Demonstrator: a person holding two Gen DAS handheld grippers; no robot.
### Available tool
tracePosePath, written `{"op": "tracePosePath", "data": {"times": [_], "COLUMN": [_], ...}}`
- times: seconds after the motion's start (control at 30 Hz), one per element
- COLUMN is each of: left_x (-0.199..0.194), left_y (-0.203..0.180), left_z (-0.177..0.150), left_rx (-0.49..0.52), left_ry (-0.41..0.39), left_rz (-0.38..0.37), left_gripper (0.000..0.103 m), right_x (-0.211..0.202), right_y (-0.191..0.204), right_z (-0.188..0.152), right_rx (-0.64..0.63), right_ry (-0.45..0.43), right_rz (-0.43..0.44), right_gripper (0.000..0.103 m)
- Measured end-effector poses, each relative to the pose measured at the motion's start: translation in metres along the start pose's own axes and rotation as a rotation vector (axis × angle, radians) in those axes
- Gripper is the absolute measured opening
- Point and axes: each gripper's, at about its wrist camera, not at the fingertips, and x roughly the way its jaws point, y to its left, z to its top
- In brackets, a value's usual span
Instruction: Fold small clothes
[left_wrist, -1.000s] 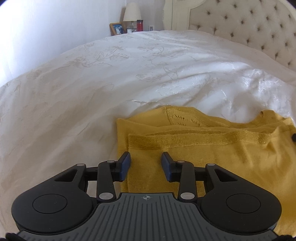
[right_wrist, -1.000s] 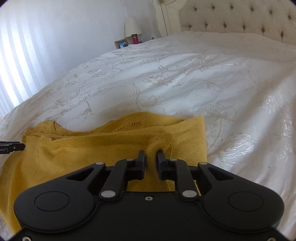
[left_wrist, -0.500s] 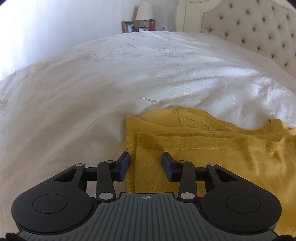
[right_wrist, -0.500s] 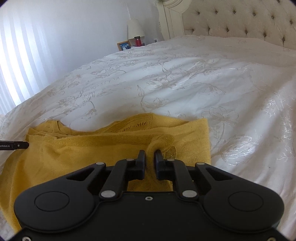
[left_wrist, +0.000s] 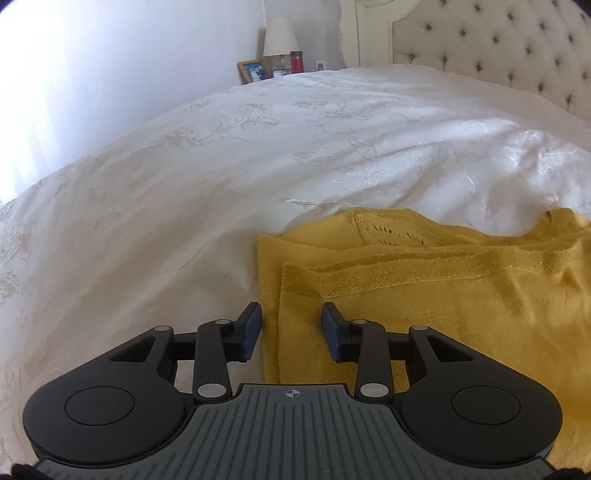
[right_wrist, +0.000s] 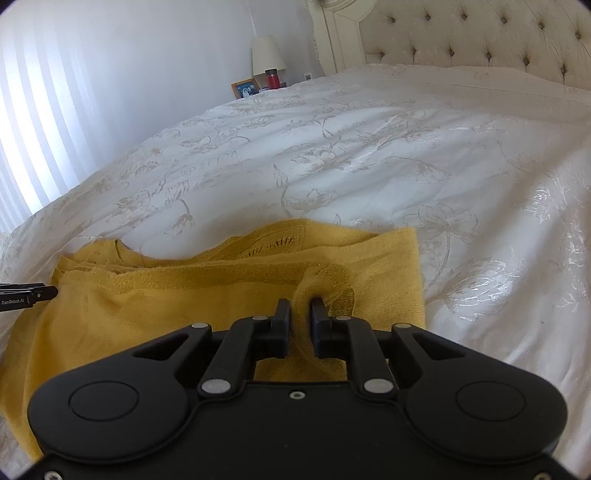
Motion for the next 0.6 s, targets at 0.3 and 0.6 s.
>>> {"op": "tracePosePath", "data": {"times": [0.3, 0.6], "left_x": [-0.011, 0.005], "left_y": [0.003, 0.003], "left_z": [-0.005, 0.000], "left_rx": [0.023, 0.080], "left_ry": [-0.107, -0.064], "left_rz": [0.003, -0.066], "left_gripper": [0.035, 0.035], "right_x": [0.000, 0.002], "right_y": [0.000, -0.002], "right_z": [-0.001, -0.003], "right_rx": [0.005, 0.010], "right_ry": [-0.003, 0.001], "right_rz": [0.001, 0.004], "right_gripper": [0.025, 0.025]}}
